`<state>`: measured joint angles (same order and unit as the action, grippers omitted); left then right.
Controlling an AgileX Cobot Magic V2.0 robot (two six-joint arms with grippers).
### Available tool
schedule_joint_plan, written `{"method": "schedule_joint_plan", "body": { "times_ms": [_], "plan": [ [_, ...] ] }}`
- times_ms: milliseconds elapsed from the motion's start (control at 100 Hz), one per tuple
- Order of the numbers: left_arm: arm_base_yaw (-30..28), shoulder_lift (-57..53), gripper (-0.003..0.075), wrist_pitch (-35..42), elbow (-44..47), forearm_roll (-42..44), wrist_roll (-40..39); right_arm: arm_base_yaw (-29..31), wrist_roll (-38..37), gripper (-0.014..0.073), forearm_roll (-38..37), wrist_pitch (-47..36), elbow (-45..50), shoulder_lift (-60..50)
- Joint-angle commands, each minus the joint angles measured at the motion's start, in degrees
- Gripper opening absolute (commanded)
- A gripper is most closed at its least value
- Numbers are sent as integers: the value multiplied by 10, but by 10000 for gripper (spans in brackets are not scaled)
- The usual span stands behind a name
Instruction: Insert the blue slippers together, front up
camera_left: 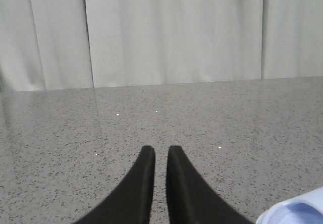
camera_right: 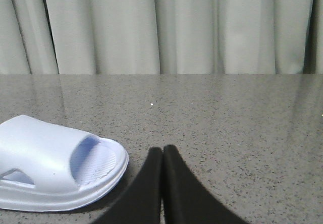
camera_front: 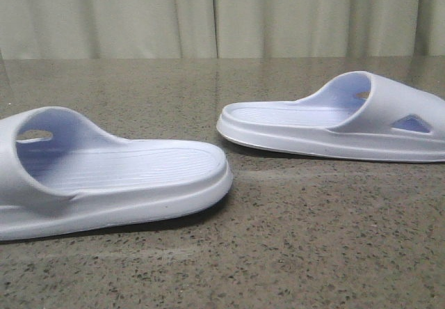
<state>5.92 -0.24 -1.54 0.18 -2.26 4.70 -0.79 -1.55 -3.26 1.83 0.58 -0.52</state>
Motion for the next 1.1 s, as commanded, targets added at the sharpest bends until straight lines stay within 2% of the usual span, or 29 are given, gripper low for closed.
{"method": "schedule_joint_plan", "body": {
  "times_ms": [0, 640, 730, 860, 940, 1090],
  "plan": [
    [4, -17, 16, 48, 4, -4, -6, 3, 2, -107, 0, -49, 12, -12],
    [4, -17, 16, 50, 4, -4, -6, 3, 2, -107, 0, -63, 12, -12],
    [4, -17, 16, 74, 4, -5, -6, 3, 2, -107, 0, -63, 12, -12],
    [4, -17, 16, 127, 3, -76, -6, 3, 2, -107, 0, -62, 7, -12],
    [4, -17, 15, 132, -5, -129, -6, 3, 2, -106, 0, -54, -8, -12],
    [3, -7, 15, 50, -50, -217, -6, 3, 4, -106, -9, 19, -60, -12]
  ]
}}
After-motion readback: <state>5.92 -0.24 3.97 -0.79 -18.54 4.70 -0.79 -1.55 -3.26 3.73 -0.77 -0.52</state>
